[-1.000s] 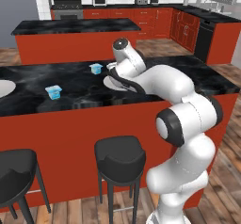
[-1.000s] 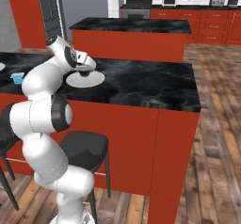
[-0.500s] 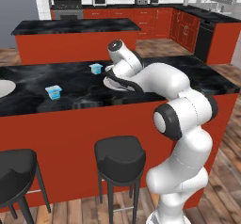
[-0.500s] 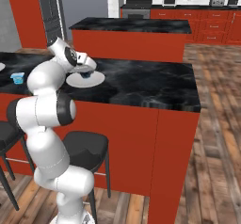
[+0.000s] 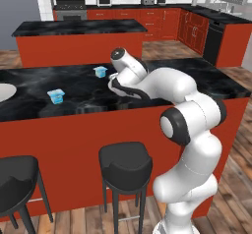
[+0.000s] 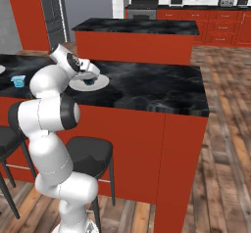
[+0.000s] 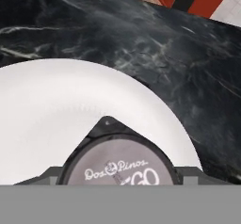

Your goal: Place two yogurt containers on each plate.

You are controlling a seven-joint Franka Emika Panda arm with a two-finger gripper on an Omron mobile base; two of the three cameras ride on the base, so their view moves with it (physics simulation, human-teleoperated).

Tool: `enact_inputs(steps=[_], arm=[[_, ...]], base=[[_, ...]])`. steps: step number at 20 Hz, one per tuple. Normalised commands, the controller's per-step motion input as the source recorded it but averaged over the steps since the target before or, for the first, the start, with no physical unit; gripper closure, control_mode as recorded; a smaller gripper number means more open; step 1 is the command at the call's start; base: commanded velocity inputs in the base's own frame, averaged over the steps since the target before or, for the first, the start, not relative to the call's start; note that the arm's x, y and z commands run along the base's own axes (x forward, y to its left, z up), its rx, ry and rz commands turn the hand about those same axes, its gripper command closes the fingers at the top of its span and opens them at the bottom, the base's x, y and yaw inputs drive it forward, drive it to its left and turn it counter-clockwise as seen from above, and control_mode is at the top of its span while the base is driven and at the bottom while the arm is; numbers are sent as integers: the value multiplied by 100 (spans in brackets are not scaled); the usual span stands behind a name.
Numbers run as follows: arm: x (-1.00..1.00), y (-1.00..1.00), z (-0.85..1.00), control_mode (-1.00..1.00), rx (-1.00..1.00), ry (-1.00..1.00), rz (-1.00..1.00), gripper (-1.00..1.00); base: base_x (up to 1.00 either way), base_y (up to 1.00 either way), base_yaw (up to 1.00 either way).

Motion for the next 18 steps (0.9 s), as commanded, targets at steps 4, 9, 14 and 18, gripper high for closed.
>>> enact_inputs(steps=[4,9,14,18], arm=[[0,0,-13,-100,-2,0,0,100],[0,0,-9,-100,0,0,0,100],[0,0,-5,-100,0,-3,0,-100],[0,0,0,-100,0,0,0,-100]], base=[[0,0,0],[0,0,0],[0,0,0],[0,0,0]])
